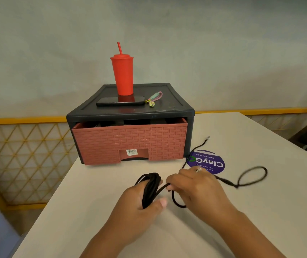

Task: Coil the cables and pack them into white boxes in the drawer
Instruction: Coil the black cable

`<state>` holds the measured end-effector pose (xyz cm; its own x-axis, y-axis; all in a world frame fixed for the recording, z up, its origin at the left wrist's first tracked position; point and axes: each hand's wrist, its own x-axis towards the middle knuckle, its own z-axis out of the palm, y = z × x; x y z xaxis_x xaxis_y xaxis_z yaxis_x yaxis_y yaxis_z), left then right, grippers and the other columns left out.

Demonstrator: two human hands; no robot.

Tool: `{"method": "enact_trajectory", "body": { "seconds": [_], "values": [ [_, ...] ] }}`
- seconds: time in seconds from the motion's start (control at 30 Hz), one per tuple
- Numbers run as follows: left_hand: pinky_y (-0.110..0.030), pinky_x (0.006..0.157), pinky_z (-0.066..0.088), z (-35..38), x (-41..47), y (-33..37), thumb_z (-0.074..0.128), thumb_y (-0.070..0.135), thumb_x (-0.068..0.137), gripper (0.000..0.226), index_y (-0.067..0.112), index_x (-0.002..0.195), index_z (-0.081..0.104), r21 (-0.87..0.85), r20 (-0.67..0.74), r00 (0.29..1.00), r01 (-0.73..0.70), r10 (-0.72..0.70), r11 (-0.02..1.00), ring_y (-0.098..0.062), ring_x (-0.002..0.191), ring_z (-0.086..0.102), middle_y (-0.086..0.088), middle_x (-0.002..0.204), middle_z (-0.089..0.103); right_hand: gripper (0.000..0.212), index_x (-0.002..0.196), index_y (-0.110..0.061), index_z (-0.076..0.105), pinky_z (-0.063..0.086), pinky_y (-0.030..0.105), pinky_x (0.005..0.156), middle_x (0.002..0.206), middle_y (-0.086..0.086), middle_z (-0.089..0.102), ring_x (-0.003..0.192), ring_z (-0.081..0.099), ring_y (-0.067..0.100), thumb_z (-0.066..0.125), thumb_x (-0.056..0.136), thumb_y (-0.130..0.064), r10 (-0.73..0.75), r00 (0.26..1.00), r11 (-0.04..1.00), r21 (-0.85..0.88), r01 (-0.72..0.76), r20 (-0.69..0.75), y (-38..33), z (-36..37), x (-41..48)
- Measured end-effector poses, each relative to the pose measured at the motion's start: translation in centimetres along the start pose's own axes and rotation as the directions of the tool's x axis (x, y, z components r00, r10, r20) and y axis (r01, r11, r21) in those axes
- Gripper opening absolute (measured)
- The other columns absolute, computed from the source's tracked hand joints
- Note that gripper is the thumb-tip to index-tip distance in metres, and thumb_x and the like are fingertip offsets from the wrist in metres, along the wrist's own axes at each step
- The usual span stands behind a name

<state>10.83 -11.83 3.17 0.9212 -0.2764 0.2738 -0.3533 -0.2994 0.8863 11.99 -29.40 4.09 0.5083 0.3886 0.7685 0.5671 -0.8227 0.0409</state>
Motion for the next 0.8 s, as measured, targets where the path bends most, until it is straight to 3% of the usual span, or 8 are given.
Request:
{"method": "enact_trajectory", "body": {
  "seconds": [0.07,0.13,0.2,0.3,0.47,0.6,0.67,0.8],
  "values": [
    [-0.020,0.060,0.046,0.0,-0.1,0.2,0.061,0.037,0.075,0.018,0.034,0.092,0.066,-0.026,-0.037,0.999,0.028,-0.029,0.999,0.003,0.056,0.051,0.021,0.059,0.059,0.041,0.070,-0.019,0.067,0.042,0.023,0.070,0.054,-0.006,0.055,0.048,0.051,0.017,0.039,0.096,-0.034,0.062,0.998,0.998,0.022,-0.062,-0.013,0.9,-0.3,0.0],
    [-0.015,0.057,0.044,-0.2,-0.1,0.4,0.059,0.048,0.067,0.030,0.026,0.084,0.070,-0.073,-0.045,0.998,0.031,-0.034,0.997,-0.003,0.057,0.050,0.009,0.061,0.059,0.038,0.076,-0.020,0.068,0.040,0.023,0.079,0.062,-0.008,0.061,0.056,0.052,0.011,0.039,0.094,-0.038,0.145,0.989,0.988,0.057,-0.146,0.018,1.5,-0.8,0.0],
    [-0.010,0.051,0.036,-0.2,-0.2,0.8,0.057,0.054,0.065,0.045,0.015,0.082,0.071,-0.123,-0.041,0.998,0.031,-0.036,0.992,-0.001,0.048,0.044,0.011,0.050,0.050,0.027,0.082,-0.022,0.069,0.043,0.026,0.077,0.072,-0.010,0.065,0.064,0.055,0.009,0.045,0.087,-0.033,0.216,0.972,0.970,0.092,-0.225,0.096,1.5,-1.1,-0.1],
    [-0.012,0.046,0.028,-0.2,-0.1,1.4,0.052,0.043,0.073,0.027,0.025,0.070,0.072,-0.196,-0.032,0.996,0.080,-0.088,0.977,-0.004,0.037,0.032,0.010,0.037,0.034,0.029,0.090,-0.023,0.071,0.049,0.036,0.074,0.081,-0.010,0.064,0.073,0.061,0.015,0.045,0.082,-0.034,0.319,0.924,0.931,0.112,-0.347,0.209,1.5,-1.1,-0.3],
    [-0.019,0.049,0.026,-0.5,0.1,1.5,0.053,0.037,0.076,0.025,0.025,0.062,0.070,-0.360,-0.068,0.981,0.146,-0.182,0.921,-0.007,0.039,0.022,0.009,0.040,0.026,0.027,0.110,-0.026,0.066,0.038,0.019,0.079,0.095,-0.013,0.056,0.088,0.054,0.004,0.058,0.086,-0.018,0.485,0.824,0.842,0.097,-0.530,0.295,2.5,-1.4,-0.3],
    [-0.032,0.057,0.021,-1.1,0.3,1.3,0.054,0.033,0.073,0.022,0.020,0.060,0.067,-0.474,-0.120,0.969,0.137,-0.218,0.870,-0.009,0.040,0.018,0.009,0.041,0.023,0.018,0.098,-0.023,0.068,0.038,0.018,0.063,0.084,-0.013,0.055,0.079,0.054,0.010,0.058,0.084,-0.016,0.618,0.743,0.765,0.024,-0.644,0.256,3.5,-2.0,-0.3],
    [-0.033,0.057,0.021,-1.5,0.5,1.2,0.068,0.024,0.069,0.012,0.016,0.061,0.065,-0.510,-0.139,0.961,0.139,-0.240,0.849,-0.009,0.041,0.017,0.009,0.041,0.022,0.007,0.084,-0.021,0.066,0.032,0.019,0.057,0.072,-0.011,0.054,0.069,0.050,0.014,0.059,0.085,-0.022,0.608,0.762,0.793,-0.109,-0.600,0.224,4.1,-2.2,-0.5],
    [-0.030,0.054,0.026,-2.1,0.7,1.3,0.062,0.033,0.072,0.027,0.006,0.070,0.057,-0.594,-0.182,0.938,0.135,-0.296,0.793,-0.008,0.036,0.016,0.009,0.039,0.019,0.040,0.054,-0.033,0.043,0.025,0.017,0.053,0.046,-0.012,0.042,0.048,0.041,0.006,0.058,0.072,-0.065,0.537,0.788,0.833,-0.046,-0.551,0.299,5.4,-2.3,-1.3]
  ]
}}
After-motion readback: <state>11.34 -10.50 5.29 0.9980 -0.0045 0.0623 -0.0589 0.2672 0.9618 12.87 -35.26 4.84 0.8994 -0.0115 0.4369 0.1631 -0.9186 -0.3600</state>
